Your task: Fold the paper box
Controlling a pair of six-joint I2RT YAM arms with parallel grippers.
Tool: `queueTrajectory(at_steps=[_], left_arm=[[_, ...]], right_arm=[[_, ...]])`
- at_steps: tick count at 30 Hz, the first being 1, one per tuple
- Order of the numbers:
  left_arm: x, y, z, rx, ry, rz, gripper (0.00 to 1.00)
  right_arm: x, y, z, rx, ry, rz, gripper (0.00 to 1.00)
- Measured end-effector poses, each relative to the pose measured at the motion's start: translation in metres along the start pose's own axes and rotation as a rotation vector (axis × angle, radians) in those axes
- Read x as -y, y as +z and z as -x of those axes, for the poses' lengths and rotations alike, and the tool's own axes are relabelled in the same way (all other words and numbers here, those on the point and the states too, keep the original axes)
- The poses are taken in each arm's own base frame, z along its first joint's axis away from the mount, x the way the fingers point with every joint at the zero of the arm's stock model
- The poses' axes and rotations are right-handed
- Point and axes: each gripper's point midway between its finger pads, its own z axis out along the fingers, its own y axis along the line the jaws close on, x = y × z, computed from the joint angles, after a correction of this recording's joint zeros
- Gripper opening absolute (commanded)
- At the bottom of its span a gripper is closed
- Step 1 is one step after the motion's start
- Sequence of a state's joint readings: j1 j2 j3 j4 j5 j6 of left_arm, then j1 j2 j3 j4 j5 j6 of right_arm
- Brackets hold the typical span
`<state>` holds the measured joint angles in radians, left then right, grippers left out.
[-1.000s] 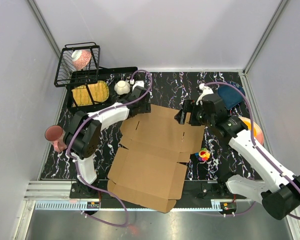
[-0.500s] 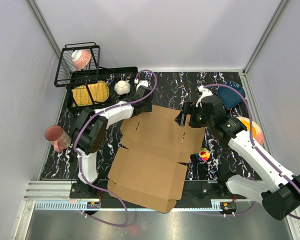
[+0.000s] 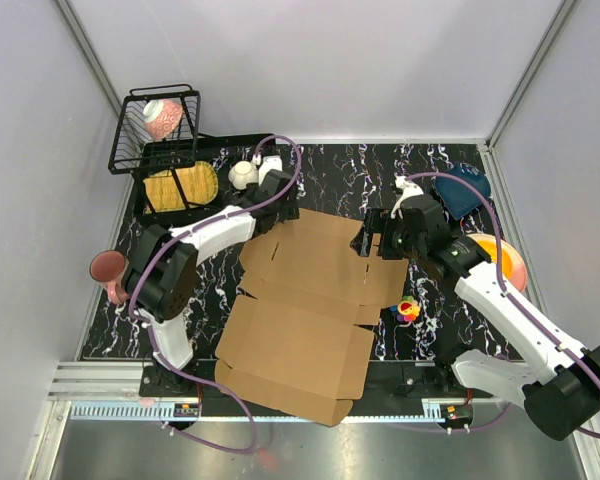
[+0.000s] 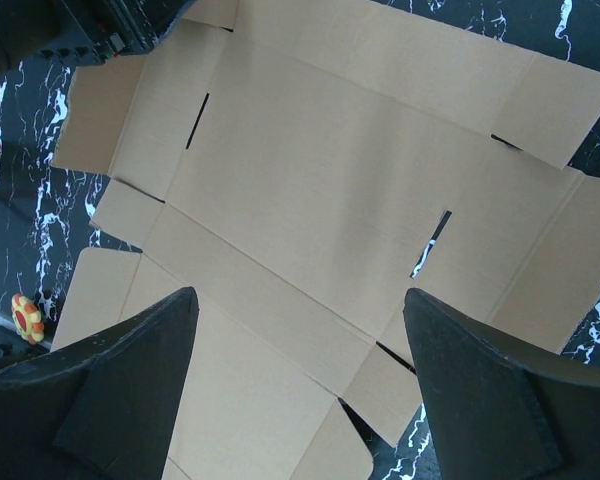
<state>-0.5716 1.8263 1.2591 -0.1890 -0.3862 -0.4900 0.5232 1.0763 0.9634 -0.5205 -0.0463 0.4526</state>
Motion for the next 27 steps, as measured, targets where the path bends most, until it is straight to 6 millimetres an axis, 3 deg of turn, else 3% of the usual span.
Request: queueTrajectory(at_steps=[6,16,21,27], left_arm=[[-0.008,0.004,-0.002,-0.002,-0.009,0.032,0.69],[-0.009,0.030,-0.032,-0.080,0.025,0.047,0.51],[-0.001,0.034,-0.022,-0.062,0.028,0.019,0.29],[0.007,0.035,-0.015,-0.043,0.034,-0.019,0.13]], right_arm=[[0.001,0.001,-0.002,-0.006,0.000,-0.003,0.90],[0.002,0.000,-0.002,-0.001,-0.001,-0.004,0.90],[0.002,0.000,-0.002,-0.001,-0.003,-0.004,0.90],[0.002,0.001,-0.003,-0.004,-0.003,-0.006,0.90]])
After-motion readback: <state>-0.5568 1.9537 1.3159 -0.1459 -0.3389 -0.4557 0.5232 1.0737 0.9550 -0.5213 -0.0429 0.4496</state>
